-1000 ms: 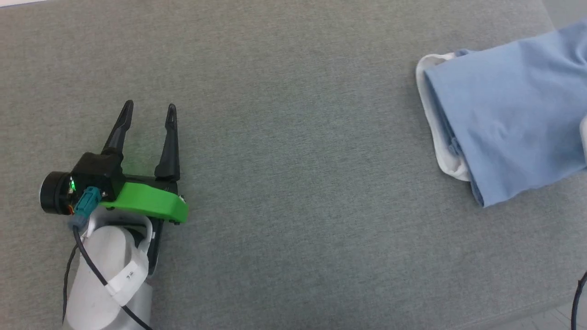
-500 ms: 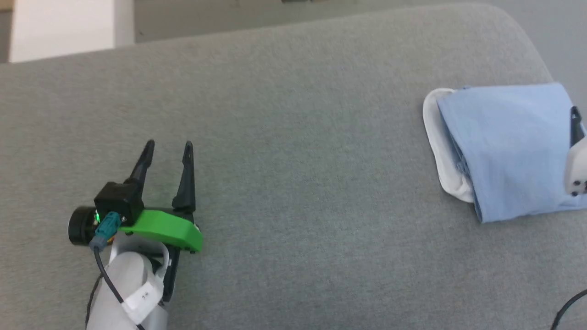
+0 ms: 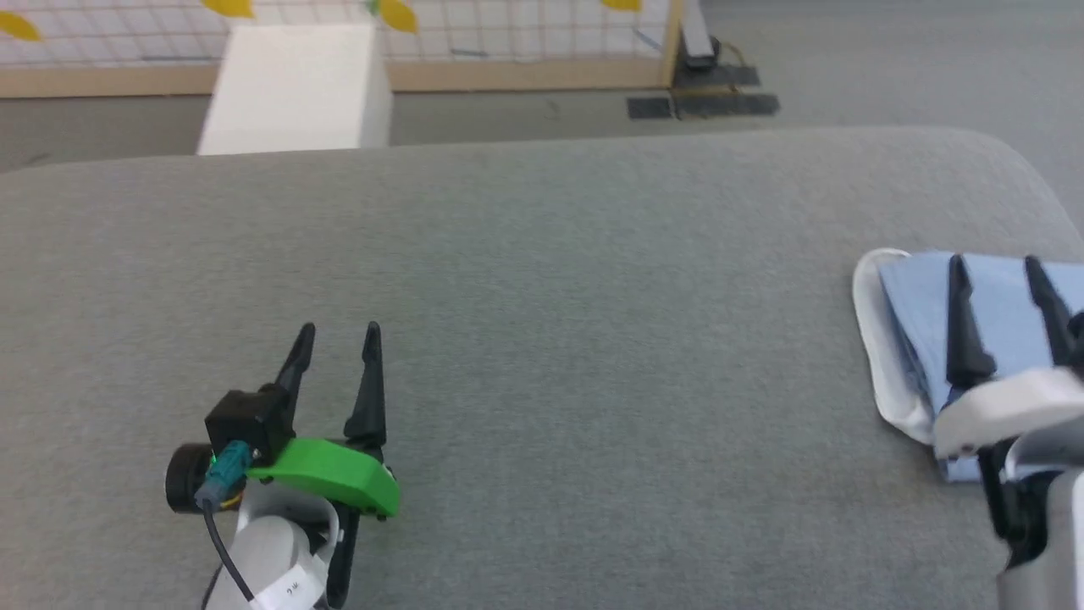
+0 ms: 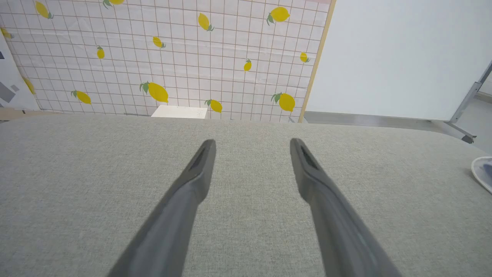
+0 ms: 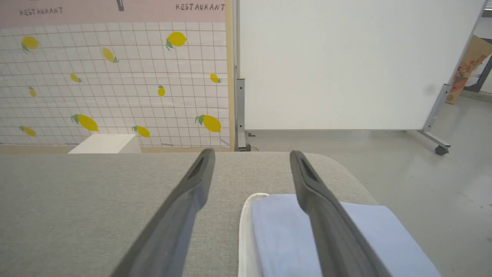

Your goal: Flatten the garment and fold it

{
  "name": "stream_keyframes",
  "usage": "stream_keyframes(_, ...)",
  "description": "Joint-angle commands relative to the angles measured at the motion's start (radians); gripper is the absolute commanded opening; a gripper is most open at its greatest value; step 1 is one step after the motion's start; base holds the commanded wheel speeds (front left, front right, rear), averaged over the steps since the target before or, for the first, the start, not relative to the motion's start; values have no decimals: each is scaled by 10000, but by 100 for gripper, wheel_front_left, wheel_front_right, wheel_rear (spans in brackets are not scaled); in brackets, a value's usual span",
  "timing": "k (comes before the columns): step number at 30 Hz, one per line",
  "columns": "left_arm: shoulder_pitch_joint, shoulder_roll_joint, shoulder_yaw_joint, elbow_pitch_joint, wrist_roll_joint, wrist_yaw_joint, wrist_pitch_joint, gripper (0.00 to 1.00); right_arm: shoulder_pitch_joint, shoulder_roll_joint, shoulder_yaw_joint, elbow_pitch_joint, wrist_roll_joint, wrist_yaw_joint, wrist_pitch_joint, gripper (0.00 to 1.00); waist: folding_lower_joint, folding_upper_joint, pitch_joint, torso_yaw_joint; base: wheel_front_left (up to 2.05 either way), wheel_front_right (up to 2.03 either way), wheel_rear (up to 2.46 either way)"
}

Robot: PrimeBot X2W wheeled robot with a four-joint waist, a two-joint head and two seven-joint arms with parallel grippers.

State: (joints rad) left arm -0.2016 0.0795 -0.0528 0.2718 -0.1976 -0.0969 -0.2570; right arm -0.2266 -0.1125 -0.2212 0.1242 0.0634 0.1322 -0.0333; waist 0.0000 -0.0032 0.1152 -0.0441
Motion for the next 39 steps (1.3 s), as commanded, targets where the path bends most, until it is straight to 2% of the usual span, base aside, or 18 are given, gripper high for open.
stream_keyframes(1, 150, -62, -33, 16, -97, -45, -45, 100, 355, 166, 100, -292, 122, -15, -124, 100, 0, 32, -566, 614, 0, 0, 0)
stream_keyframes(7, 346, -135, -65, 134, -237, -72, -46, 100, 1484, 514, 607, -1059, 390, -15, -461, 100, 0, 32, -826, 954, 0, 0, 0)
stream_keyframes(17, 555, -209, -294, 419, -319, -127, -46, 100, 2533, 618, 1124, -1069, 685, -15, -821, 100, 0, 32, -1000, 1201, 0, 0, 0)
stream_keyframes(31, 655, -262, -287, 513, -409, -65, -47, 100, 2753, 621, 1477, -787, 914, -15, -1018, 100, 0, 32, -847, 1085, 0, 0, 0)
stream_keyframes(32, 556, -217, -288, 485, -330, -77, 0, 0, 2694, 604, 1463, -809, 807, 0, -918, 0, 0, 0, -845, 1085, 0, 0, 0)
stream_keyframes(39, 556, -217, -282, 476, -321, -76, 12, 0, 2692, 600, 1459, -812, 798, 0, -897, 0, 0, 0, -842, 1079, 0, 0, 0)
